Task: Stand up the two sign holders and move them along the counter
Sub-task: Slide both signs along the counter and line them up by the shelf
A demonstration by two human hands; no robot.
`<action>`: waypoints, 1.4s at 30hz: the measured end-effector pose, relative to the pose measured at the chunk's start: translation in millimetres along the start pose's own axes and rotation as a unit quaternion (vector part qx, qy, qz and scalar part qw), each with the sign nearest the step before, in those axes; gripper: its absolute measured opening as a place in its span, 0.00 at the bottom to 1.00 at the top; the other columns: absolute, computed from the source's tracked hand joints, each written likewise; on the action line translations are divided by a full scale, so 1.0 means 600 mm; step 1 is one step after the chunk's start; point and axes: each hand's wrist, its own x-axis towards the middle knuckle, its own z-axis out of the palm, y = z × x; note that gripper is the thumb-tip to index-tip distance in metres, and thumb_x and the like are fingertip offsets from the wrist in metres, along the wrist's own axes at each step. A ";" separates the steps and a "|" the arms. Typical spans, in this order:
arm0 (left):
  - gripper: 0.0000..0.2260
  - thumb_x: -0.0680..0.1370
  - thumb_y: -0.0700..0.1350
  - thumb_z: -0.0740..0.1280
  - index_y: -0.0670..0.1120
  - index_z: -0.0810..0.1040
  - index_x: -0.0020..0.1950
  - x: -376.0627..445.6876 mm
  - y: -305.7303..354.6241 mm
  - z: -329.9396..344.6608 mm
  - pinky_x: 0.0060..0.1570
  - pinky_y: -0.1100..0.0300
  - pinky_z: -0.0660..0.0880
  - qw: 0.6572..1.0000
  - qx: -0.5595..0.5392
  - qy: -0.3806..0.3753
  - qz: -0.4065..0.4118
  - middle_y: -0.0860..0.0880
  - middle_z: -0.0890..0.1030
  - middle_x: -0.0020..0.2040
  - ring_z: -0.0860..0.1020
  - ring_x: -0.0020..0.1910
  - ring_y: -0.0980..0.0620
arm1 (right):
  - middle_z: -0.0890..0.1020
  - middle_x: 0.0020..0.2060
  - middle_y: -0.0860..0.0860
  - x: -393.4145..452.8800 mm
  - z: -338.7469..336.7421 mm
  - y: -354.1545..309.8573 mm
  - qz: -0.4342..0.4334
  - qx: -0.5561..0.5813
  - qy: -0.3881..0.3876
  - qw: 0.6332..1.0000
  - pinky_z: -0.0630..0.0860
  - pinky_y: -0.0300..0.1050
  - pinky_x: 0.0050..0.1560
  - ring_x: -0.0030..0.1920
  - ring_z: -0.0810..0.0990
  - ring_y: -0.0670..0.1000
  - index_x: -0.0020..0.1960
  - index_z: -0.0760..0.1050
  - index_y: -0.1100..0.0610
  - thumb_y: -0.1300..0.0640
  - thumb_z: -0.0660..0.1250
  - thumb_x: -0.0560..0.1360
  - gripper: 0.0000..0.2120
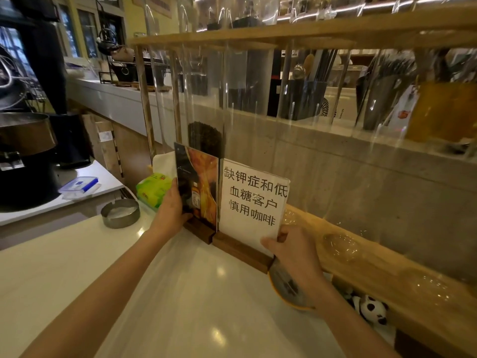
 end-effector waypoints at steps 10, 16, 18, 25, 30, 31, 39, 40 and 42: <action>0.27 0.75 0.50 0.65 0.45 0.61 0.71 -0.041 0.007 -0.010 0.67 0.49 0.68 0.996 0.069 -0.052 -0.016 0.41 0.63 0.71 0.67 0.67 0.42 | 0.81 0.49 0.49 0.040 -0.061 -0.118 -0.070 0.072 0.002 0.995 0.74 0.35 0.34 0.39 0.79 0.43 0.58 0.74 0.55 0.60 0.74 0.66 0.22; 0.15 0.77 0.47 0.61 0.44 0.72 0.62 -0.057 0.000 -0.017 0.62 0.53 0.69 0.992 0.081 -0.095 -0.015 0.41 0.71 0.66 0.72 0.61 0.43 | 0.80 0.47 0.48 0.084 -0.074 -0.196 -0.188 -0.006 -0.018 0.982 0.77 0.43 0.47 0.47 0.79 0.46 0.55 0.75 0.52 0.53 0.71 0.69 0.15; 0.12 0.76 0.46 0.63 0.46 0.75 0.59 -0.064 0.002 -0.014 0.60 0.54 0.71 0.992 0.072 -0.103 -0.014 0.43 0.73 0.64 0.73 0.60 0.45 | 0.79 0.47 0.48 0.102 -0.059 -0.226 -0.248 -0.103 -0.048 0.962 0.74 0.41 0.48 0.47 0.77 0.47 0.54 0.76 0.53 0.53 0.66 0.73 0.11; 0.13 0.74 0.40 0.63 0.46 0.77 0.58 -0.093 0.013 0.005 0.62 0.53 0.73 0.997 -0.003 -0.077 -0.024 0.45 0.73 0.62 0.74 0.59 0.45 | 0.82 0.40 0.55 0.148 0.005 -0.289 -0.312 -0.263 -0.145 0.901 0.73 0.41 0.36 0.40 0.80 0.53 0.47 0.79 0.61 0.50 0.63 0.75 0.14; 0.15 0.73 0.39 0.66 0.45 0.77 0.60 -0.095 0.010 0.008 0.61 0.58 0.71 0.998 0.013 -0.055 -0.016 0.46 0.74 0.62 0.76 0.58 0.46 | 0.82 0.38 0.54 0.165 0.021 -0.293 -0.311 -0.232 -0.149 0.909 0.76 0.41 0.38 0.38 0.80 0.51 0.45 0.81 0.61 0.55 0.68 0.72 0.10; 0.15 0.73 0.39 0.66 0.45 0.77 0.59 -0.094 0.011 0.007 0.60 0.58 0.72 0.998 0.017 -0.055 -0.014 0.45 0.75 0.61 0.76 0.58 0.46 | 0.82 0.37 0.55 0.166 0.022 -0.292 -0.310 -0.220 -0.149 0.913 0.75 0.40 0.37 0.37 0.79 0.51 0.44 0.81 0.62 0.56 0.68 0.71 0.10; 0.16 0.74 0.39 0.65 0.44 0.76 0.61 -0.091 0.021 0.003 0.61 0.59 0.69 0.998 0.040 -0.053 -0.013 0.42 0.73 0.65 0.74 0.63 0.44 | 0.81 0.36 0.55 0.166 0.028 -0.280 -0.302 -0.166 -0.121 0.931 0.72 0.36 0.34 0.36 0.78 0.50 0.43 0.81 0.64 0.58 0.67 0.72 0.09; 0.16 0.74 0.39 0.65 0.44 0.75 0.62 -0.089 0.022 0.002 0.62 0.59 0.68 0.997 0.043 -0.056 -0.012 0.41 0.73 0.66 0.73 0.64 0.44 | 0.81 0.36 0.55 0.166 0.029 -0.280 -0.301 -0.165 -0.117 0.932 0.71 0.35 0.33 0.36 0.78 0.49 0.43 0.81 0.64 0.59 0.66 0.73 0.09; 0.16 0.74 0.40 0.65 0.44 0.75 0.62 -0.086 0.022 0.002 0.62 0.57 0.69 0.997 0.047 -0.060 -0.012 0.40 0.73 0.66 0.73 0.63 0.43 | 0.82 0.37 0.57 0.168 0.031 -0.278 -0.298 -0.163 -0.114 0.934 0.71 0.34 0.34 0.37 0.79 0.50 0.44 0.81 0.65 0.59 0.66 0.73 0.10</action>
